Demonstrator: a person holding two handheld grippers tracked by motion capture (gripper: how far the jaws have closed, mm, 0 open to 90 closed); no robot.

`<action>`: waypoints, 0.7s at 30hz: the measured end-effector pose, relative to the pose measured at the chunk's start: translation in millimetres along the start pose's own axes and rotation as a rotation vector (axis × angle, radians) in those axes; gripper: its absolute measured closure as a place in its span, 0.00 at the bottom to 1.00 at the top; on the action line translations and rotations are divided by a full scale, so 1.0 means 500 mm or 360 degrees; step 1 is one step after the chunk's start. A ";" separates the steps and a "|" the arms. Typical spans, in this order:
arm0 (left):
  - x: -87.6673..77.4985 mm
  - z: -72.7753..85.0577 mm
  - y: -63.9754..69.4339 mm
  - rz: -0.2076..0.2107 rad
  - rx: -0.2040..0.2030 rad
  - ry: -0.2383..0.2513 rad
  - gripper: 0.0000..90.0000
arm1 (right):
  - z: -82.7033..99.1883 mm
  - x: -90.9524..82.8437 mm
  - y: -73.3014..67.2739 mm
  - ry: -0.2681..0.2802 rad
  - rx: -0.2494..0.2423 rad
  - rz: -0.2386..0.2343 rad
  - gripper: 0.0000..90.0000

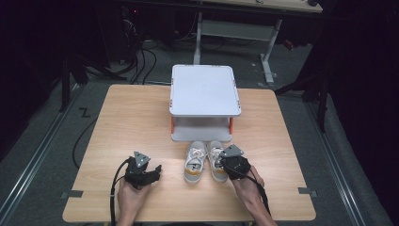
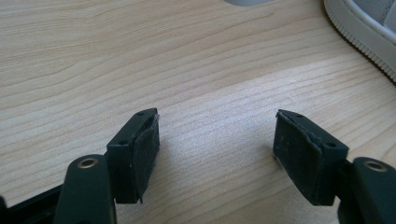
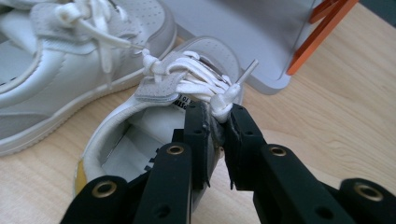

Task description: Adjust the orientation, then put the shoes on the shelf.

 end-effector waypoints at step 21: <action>-0.001 0.001 0.006 0.0017 -0.0033 -0.0005 0.29 | 0.043 -0.045 0.065 0.0370 0.0409 -0.0419 0.55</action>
Point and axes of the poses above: each handheld gripper's, and its own axes: x roughly forward along the jaws, z roughly out of its underside, y roughly to its right, the point moved 10 cm from there along x, roughly forward along the jaws, and after that the axes turned 4 degrees about -z, right-handed, at the moved point
